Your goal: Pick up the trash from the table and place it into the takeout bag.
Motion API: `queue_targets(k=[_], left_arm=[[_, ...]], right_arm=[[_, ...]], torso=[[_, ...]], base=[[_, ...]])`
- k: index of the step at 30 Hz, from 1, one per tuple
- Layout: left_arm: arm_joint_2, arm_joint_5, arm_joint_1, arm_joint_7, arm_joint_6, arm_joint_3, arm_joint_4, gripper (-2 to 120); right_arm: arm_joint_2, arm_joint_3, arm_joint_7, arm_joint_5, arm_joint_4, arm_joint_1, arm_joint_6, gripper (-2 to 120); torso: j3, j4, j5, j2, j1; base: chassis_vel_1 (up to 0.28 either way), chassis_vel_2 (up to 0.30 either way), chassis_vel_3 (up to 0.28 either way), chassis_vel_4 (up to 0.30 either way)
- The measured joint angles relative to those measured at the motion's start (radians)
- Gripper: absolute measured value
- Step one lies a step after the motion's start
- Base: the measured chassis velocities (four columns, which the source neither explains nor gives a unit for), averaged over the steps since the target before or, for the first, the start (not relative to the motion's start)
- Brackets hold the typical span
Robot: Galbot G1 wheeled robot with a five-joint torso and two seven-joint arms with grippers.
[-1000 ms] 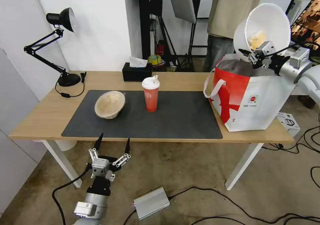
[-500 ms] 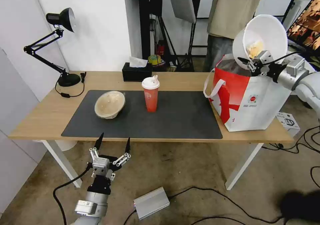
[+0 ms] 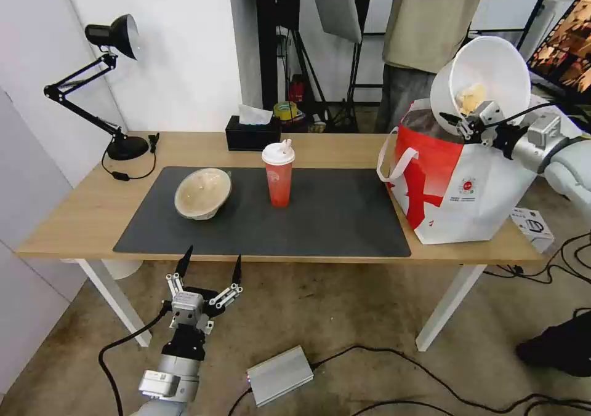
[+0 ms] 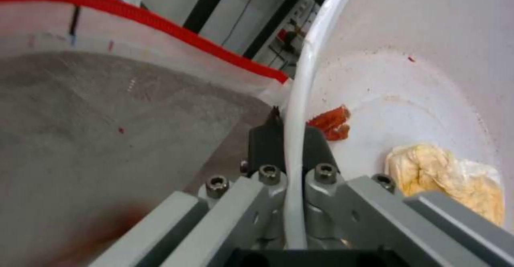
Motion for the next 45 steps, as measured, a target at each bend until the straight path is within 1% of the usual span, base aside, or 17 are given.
queue_targets(k=[16, 18, 20, 21, 23, 25, 26, 30, 31, 32, 35, 36, 40, 43, 44, 45], left_arm=[[0.000, 0.000, -0.002, 0.001, 0.000, -0.003, 0.002, 100], [0.000, 0.000, -0.002, 0.001, -0.001, -0.003, 0.002, 100], [-0.001, 0.000, -0.003, 0.001, 0.000, -0.002, 0.002, 100], [-0.001, 0.000, -0.003, 0.001, 0.000, -0.002, 0.002, 100], [-0.002, 0.000, -0.004, 0.001, -0.001, -0.001, 0.004, 100], [-0.003, -0.001, -0.005, 0.001, -0.001, -0.001, 0.006, 100], [-0.003, -0.001, -0.005, 0.001, -0.001, -0.001, 0.006, 100], [-0.003, -0.001, -0.006, 0.006, -0.002, 0.001, 0.006, 100], [-0.003, -0.001, -0.006, 0.006, -0.002, 0.001, 0.006, 100], [-0.004, -0.001, -0.006, 0.008, -0.002, 0.002, 0.006, 100], [-0.004, -0.001, -0.005, 0.010, -0.002, 0.002, 0.004, 100], [-0.004, -0.001, -0.005, 0.010, -0.002, 0.002, 0.004, 100], [-0.005, -0.001, -0.003, 0.011, -0.003, 0.002, -0.001, 100], [-0.005, 0.000, -0.002, 0.012, -0.004, 0.002, -0.001, 100], [-0.005, 0.000, -0.002, 0.012, -0.004, 0.001, -0.003, 100], [-0.005, -0.001, -0.001, 0.012, -0.004, 0.001, -0.005, 100]], right_arm=[[0.004, 0.001, 0.006, -0.005, -0.009, 0.002, 0.002, 0], [0.004, 0.002, 0.007, -0.005, -0.007, 0.002, 0.002, 8], [0.004, 0.002, 0.009, -0.005, -0.006, 0.002, 0.002, 13], [0.004, 0.002, 0.009, -0.005, -0.006, 0.002, 0.002, 13], [0.002, 0.003, 0.014, -0.005, 0.000, 0.002, 0.003, 28], [-0.001, 0.003, 0.021, -0.004, 0.006, 0.004, 0.004, 36], [-0.001, 0.003, 0.021, -0.004, 0.006, 0.004, 0.004, 36], [-0.005, 0.009, 0.025, -0.001, 0.031, 0.007, 0.002, 54], [-0.005, 0.009, 0.025, -0.001, 0.031, 0.007, 0.002, 54], [-0.006, 0.011, 0.026, -0.001, 0.037, 0.007, 0.001, 58], [-0.008, 0.012, 0.027, 0.000, 0.048, 0.008, 0.000, 73], [-0.008, 0.012, 0.027, 0.000, 0.048, 0.008, 0.000, 73], [-0.009, 0.013, 0.027, 0.001, 0.055, 0.009, -0.002, 88], [-0.011, 0.014, 0.027, 0.001, 0.058, 0.009, -0.002, 91], [-0.018, 0.020, 0.027, 0.004, 0.072, 0.007, -0.004, 99], [-0.022, 0.026, 0.027, 0.005, 0.082, 0.004, -0.006, 100]], torso=[[0.000, 0.0000, 0.0000, 0.000, 0.000], [0.000, 0.0000, 0.0000, 0.000, 0.000], [0.000, 0.0000, 0.0000, 0.000, 0.000], [0.000, 0.0000, 0.0000, 0.000, 0.000], [0.000, 0.0000, 0.0000, 0.000, 0.000], [0.000, 0.0000, 0.0000, 0.000, 0.000], [0.000, 0.0000, 0.0000, 0.000, 0.000], [0.000, 0.0000, 0.0000, 0.000, 0.000], [0.000, 0.0000, 0.0000, 0.000, 0.000], [0.000, -0.0001, -0.0001, 0.000, 0.000], [0.000, 0.0000, -0.0001, 0.000, 0.000], [0.000, 0.0000, -0.0001, 0.000, 0.000], [0.000, 0.0000, -0.0001, 0.000, 0.000], [0.000, 0.0000, -0.0001, 0.000, 0.000], [0.000, 0.0000, -0.0001, 0.000, 0.000], [0.000, 0.0000, -0.0001, 0.000, 0.000]], base=[[0.000, 0.000, 0.000, 0.000], [0.000, 0.000, 0.000, 0.000], [0.000, 0.000, 0.000, 0.000], [0.000, 0.000, 0.000, 0.000], [0.000, 0.000, 0.000, 0.000], [0.000, 0.000, 0.000, 0.000], [0.000, 0.000, 0.000, 0.000], [0.000, 0.000, 0.000, 0.000], [0.000, 0.000, 0.000, 0.000], [0.000, 0.000, 0.000, 0.000], [0.000, 0.000, 0.000, 0.000], [0.000, 0.000, 0.000, 0.000], [0.000, 0.000, 0.000, 0.000], [0.000, 0.000, 0.000, 0.000], [0.000, 0.000, 0.000, 0.000], [0.000, 0.000, 0.000, 0.000]])
